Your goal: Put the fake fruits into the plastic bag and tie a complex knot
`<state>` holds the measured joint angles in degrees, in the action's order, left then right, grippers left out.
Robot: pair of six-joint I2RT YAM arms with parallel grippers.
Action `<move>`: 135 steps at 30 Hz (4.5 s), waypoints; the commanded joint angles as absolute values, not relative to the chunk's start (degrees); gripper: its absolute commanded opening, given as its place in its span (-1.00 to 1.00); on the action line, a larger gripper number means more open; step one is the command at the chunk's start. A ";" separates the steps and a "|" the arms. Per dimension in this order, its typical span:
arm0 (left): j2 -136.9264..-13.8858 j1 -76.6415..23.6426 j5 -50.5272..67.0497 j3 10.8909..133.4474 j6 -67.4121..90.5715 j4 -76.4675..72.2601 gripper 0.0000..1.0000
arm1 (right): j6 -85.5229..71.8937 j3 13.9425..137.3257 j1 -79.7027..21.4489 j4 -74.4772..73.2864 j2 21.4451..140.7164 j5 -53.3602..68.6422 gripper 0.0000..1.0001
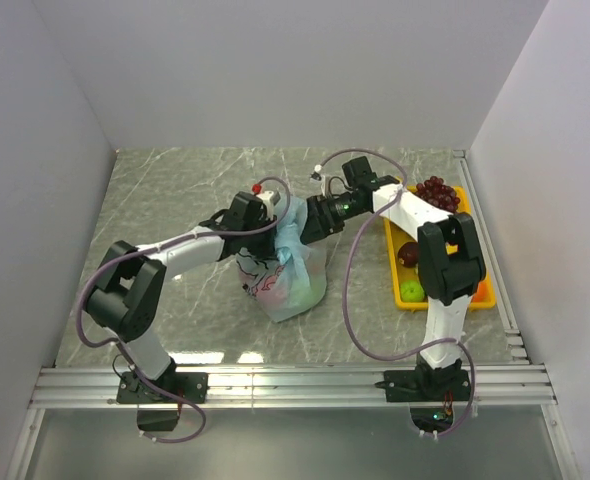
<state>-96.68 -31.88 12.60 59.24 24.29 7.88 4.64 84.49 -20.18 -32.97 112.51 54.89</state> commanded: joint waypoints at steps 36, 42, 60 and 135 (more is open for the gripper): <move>-97.65 -28.39 40.34 45.00 57.66 -42.80 -0.99 | 17.68 81.30 -12.48 -43.69 101.07 62.05 0.58; -99.84 -28.48 43.85 46.76 57.31 -42.63 -0.99 | 0.56 80.68 -16.08 -30.16 105.20 59.32 0.52; -101.69 -29.88 47.38 47.37 60.73 -61.24 -0.99 | -13.52 80.87 -23.55 -16.71 108.99 65.21 0.72; -98.53 -32.78 28.21 48.78 72.07 -61.44 -0.99 | 9.14 86.22 -17.23 -47.19 103.10 63.27 0.77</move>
<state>-102.52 -32.95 28.88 48.01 71.20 -53.89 2.46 85.95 -19.11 -37.50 106.19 62.19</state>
